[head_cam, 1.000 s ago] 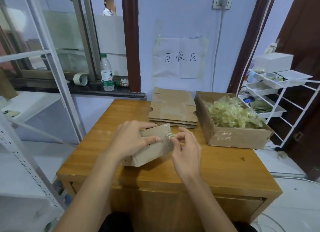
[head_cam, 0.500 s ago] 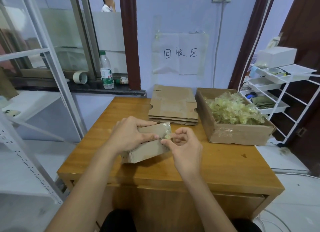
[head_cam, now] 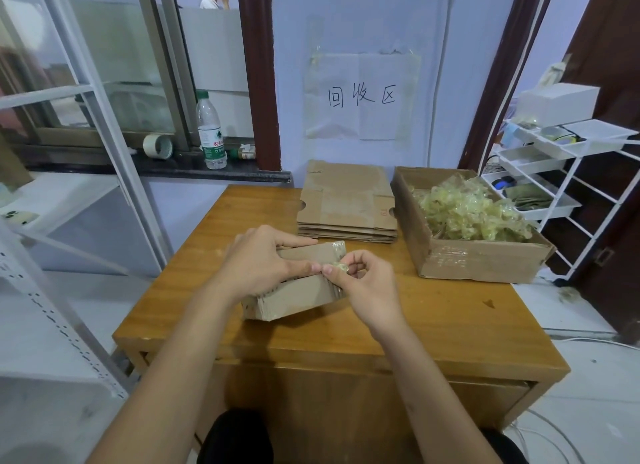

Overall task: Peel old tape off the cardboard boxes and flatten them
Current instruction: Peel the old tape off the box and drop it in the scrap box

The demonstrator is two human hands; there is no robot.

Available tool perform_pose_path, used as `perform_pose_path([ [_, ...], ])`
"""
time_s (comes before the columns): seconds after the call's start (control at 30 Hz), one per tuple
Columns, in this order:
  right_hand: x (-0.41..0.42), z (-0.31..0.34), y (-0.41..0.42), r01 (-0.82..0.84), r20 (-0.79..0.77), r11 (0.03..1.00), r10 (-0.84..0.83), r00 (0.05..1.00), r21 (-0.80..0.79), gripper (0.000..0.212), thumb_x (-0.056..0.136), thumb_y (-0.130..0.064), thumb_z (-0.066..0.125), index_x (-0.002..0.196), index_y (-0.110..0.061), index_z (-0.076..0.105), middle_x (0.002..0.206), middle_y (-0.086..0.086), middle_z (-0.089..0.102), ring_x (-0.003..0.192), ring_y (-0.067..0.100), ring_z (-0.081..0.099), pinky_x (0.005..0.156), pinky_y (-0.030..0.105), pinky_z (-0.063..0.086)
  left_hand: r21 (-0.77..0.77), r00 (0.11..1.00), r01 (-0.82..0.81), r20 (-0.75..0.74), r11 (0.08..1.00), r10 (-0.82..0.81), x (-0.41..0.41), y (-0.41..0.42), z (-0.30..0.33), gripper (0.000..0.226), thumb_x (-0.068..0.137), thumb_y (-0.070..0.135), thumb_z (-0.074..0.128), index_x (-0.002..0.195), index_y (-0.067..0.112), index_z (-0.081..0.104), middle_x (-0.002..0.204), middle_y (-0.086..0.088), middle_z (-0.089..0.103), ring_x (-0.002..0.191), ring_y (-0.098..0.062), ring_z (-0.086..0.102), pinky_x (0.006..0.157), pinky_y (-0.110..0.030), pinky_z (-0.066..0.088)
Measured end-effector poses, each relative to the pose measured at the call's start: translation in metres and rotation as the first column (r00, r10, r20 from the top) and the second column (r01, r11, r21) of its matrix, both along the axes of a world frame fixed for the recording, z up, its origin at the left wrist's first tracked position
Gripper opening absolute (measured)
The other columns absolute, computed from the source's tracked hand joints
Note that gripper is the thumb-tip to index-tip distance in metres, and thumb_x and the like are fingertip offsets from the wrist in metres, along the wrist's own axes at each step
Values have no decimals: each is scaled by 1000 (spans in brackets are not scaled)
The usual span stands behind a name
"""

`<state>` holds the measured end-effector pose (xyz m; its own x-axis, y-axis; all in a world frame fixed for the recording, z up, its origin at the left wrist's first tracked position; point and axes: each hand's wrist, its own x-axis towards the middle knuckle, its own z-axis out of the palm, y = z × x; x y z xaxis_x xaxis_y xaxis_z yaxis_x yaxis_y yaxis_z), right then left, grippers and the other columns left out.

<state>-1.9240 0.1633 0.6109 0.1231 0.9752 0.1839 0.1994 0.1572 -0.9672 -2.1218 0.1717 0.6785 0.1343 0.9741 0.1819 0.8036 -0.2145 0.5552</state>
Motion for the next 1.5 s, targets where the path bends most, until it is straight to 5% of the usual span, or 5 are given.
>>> perform_pose_path([
  [0.33, 1, -9, -1, -98, -290, 992, 73, 954, -76, 25, 93, -27, 79, 73, -24, 64, 82, 3, 68, 85, 25, 65, 78, 47, 53, -40, 999, 0, 46, 999, 2, 0, 1, -2, 49, 62, 82, 77, 108, 68, 69, 120, 25, 73, 110, -7, 63, 85, -33, 52],
  [0.6, 0, -8, -2, -82, -374, 990, 33, 927, -117, 30, 101, -22, 67, 75, -15, 53, 72, -3, 62, 73, 14, 58, 67, 32, 46, -49, 999, 2, 53, 999, 0, -1, 1, -2, 50, 62, 81, 78, 109, 67, 69, 122, 26, 72, 115, -7, 60, 81, -31, 43],
  [0.93, -10, -11, -11, -77, -679, 977, -81, 730, -200, 16, 102, -18, 63, 91, -6, 61, 77, 4, 64, 72, 13, 59, 77, 35, 51, -55, 998, 23, 61, 998, -20, -1, -2, -2, 48, 64, 78, 79, 110, 66, 69, 119, 26, 73, 111, -4, 61, 80, -29, 46],
  [1.2, 1, -7, -13, -17, -219, 1000, 20, 975, 19, 19, 101, -22, 67, 114, -34, 75, 94, -17, 76, 89, -2, 68, 69, 19, 55, -56, 997, 20, 78, 998, -16, -7, -2, -2, 45, 64, 77, 81, 106, 69, 68, 115, 29, 73, 108, -1, 63, 83, -28, 50],
  [1.5, -9, -7, -15, 104, -423, 962, -206, 882, -253, 23, 104, -19, 62, 90, -12, 79, 87, -1, 80, 81, 15, 68, 72, 31, 55, -27, 994, 38, 99, 999, -35, -8, -11, -5, 44, 67, 71, 83, 109, 68, 69, 119, 32, 70, 115, 2, 60, 86, -25, 47],
])
